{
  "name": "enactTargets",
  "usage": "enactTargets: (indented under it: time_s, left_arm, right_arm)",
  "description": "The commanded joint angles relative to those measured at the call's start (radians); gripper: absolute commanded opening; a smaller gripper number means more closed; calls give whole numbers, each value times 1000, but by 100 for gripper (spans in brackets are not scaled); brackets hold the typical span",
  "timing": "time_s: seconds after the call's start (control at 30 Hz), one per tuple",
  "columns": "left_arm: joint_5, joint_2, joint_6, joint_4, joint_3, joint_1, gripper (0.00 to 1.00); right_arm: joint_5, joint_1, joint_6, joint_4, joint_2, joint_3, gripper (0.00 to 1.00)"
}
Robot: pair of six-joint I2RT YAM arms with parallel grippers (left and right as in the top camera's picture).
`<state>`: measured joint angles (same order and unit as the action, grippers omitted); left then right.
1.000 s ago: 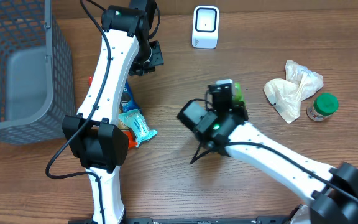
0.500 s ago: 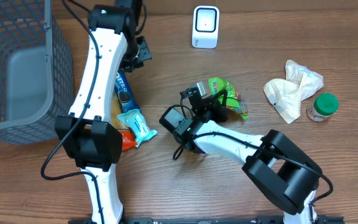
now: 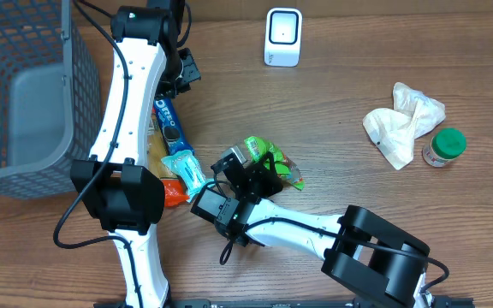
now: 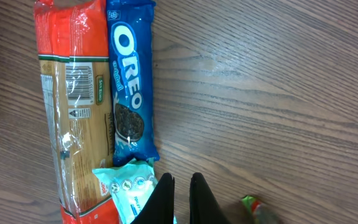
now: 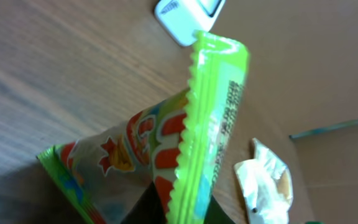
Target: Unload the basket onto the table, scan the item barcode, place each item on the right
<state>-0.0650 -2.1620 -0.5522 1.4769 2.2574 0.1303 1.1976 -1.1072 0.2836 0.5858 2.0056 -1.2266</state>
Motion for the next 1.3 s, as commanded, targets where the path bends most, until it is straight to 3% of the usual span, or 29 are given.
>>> enactTargets:
  time_s: [0.0,0.23,0.33,0.43,0.57,0.7,0.8,1.03,1.17,1.27]
  left_arm:
    - [-12,-9,-21,0,-5,-1,4]
    - [-12,-9,-21,1,-5,-1,5]
    - [-12,-9,-21,-1,-5,-1,5]
    - [-12,-9,-21,-1,-5,-1,6]
    - [-12,-9,-21,-2,-5,-1,6]
    - [-12,-9,-21,-8,-5,-1,7]
    - [-12,-9,-21,-8,-5,-1,7]
    - [-12,-9,-21,-8,-5,-1,9]
    - [-12,-9,-21,-7,-5,0,15]
    - [-4,-9,-21,9,-5,4,16]
  right_arm:
    - [-50,-16,6,8,-15,-5,13]
    - [13,-51,11,37,-16,-5,18]
    - [-32,-82,11,56,-16,-5,42]
    - [-69,-118,11,72,-16,-5,51]
    - [-78,-169,11,74,-18,-6,78]
    - [-100,-210,11,75,-34,-22,90]
    - [-182,-220,15,82,-64,-25,94]
    - [-360,-139,241,180,-246,-26,96]
    - [-571,-42,273,180,-427,-26,96]
    - [-805,82,389,177,-541,-26,96]
